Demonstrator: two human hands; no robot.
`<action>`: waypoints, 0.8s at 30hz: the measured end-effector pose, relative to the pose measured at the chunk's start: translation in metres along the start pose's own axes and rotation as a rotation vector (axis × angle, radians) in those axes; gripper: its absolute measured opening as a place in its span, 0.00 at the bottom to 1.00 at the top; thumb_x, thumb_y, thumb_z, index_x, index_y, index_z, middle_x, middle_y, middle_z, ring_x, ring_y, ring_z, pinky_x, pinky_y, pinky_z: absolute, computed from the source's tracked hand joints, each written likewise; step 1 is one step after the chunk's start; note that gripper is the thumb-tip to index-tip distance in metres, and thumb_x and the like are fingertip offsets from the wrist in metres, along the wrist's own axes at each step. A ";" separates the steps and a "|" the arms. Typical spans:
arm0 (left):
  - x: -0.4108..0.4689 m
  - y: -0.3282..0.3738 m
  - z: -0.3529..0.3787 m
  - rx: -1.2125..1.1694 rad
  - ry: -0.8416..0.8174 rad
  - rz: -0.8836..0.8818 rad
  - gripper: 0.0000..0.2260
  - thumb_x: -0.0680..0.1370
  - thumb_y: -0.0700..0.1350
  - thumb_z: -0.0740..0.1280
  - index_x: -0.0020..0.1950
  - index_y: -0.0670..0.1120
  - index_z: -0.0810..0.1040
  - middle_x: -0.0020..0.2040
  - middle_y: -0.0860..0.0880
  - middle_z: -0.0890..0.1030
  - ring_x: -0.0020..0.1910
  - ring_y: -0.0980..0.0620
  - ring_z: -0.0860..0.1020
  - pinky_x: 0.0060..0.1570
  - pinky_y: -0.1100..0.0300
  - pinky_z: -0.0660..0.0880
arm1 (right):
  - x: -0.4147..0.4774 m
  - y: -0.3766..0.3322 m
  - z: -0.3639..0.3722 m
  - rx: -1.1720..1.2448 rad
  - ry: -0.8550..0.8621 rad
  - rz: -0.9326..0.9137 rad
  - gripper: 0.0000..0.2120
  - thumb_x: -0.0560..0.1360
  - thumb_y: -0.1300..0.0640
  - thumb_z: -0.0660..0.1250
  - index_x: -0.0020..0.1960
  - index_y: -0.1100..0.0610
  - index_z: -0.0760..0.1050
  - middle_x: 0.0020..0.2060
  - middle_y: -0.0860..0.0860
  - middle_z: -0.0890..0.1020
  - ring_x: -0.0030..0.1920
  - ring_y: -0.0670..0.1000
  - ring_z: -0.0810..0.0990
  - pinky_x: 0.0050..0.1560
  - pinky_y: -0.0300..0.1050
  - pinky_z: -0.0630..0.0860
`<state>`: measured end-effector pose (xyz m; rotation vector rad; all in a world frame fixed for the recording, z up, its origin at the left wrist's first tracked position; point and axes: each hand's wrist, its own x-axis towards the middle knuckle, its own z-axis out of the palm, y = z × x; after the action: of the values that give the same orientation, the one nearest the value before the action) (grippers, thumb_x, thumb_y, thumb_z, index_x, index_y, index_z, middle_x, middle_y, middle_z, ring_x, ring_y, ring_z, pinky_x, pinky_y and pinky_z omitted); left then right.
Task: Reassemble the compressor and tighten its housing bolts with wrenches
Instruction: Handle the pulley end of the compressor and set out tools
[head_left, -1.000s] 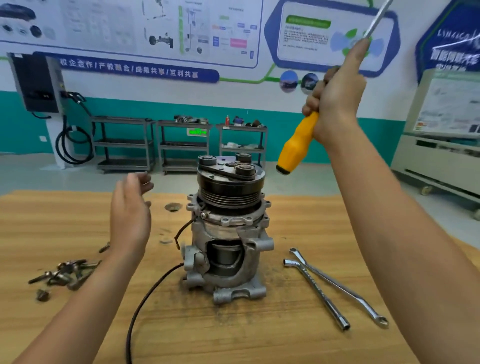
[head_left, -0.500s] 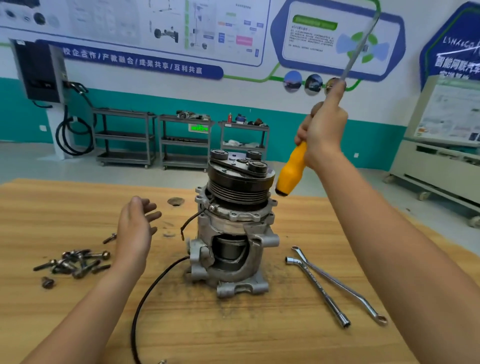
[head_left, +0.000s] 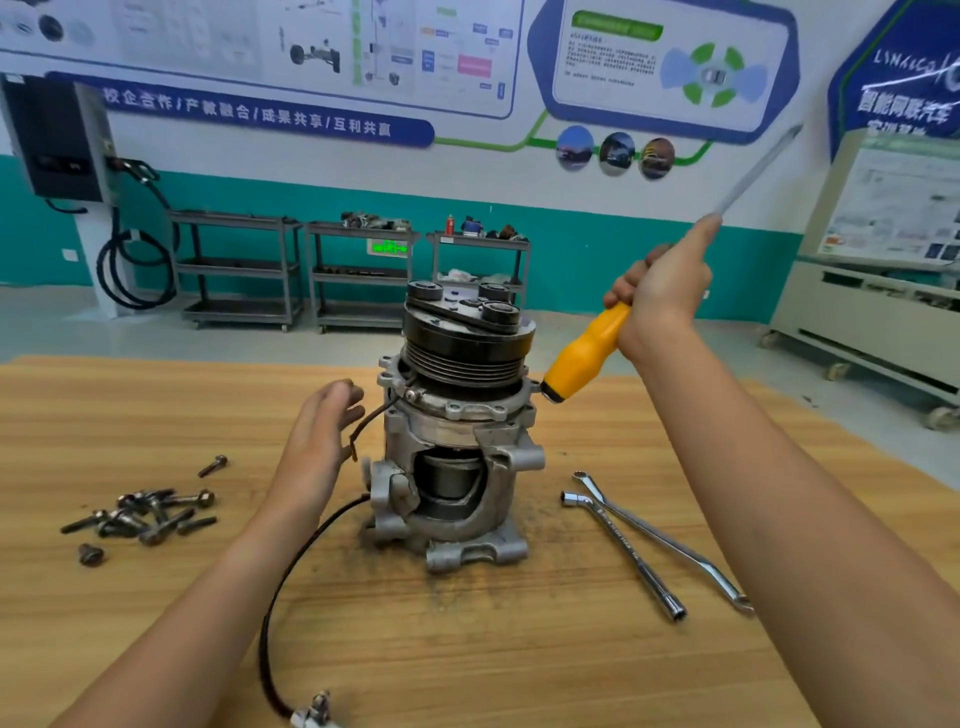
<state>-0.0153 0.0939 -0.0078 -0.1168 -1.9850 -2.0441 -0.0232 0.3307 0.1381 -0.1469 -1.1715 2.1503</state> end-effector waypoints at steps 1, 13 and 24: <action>0.001 0.001 0.005 0.015 -0.040 -0.008 0.17 0.76 0.62 0.52 0.59 0.56 0.70 0.61 0.55 0.75 0.61 0.56 0.72 0.61 0.50 0.67 | 0.001 0.000 -0.005 0.014 0.028 0.024 0.25 0.80 0.38 0.49 0.31 0.54 0.57 0.17 0.46 0.59 0.18 0.47 0.58 0.21 0.34 0.59; 0.006 0.012 0.022 -0.035 -0.170 -0.165 0.24 0.59 0.73 0.57 0.45 0.65 0.81 0.49 0.62 0.82 0.58 0.56 0.75 0.62 0.50 0.67 | 0.020 0.012 -0.089 -0.102 0.212 0.188 0.25 0.78 0.35 0.50 0.33 0.54 0.63 0.19 0.46 0.62 0.20 0.46 0.61 0.23 0.34 0.62; 0.012 0.015 0.023 0.048 -0.106 -0.197 0.15 0.79 0.60 0.52 0.50 0.57 0.76 0.59 0.49 0.78 0.60 0.48 0.73 0.67 0.41 0.63 | 0.055 0.052 -0.165 -1.435 -0.133 -0.022 0.17 0.82 0.52 0.50 0.44 0.60 0.71 0.31 0.53 0.72 0.34 0.54 0.71 0.34 0.45 0.68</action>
<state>-0.0265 0.1143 0.0105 -0.0202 -2.1863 -2.1480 -0.0258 0.4609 0.0118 -0.5860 -2.5218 0.9091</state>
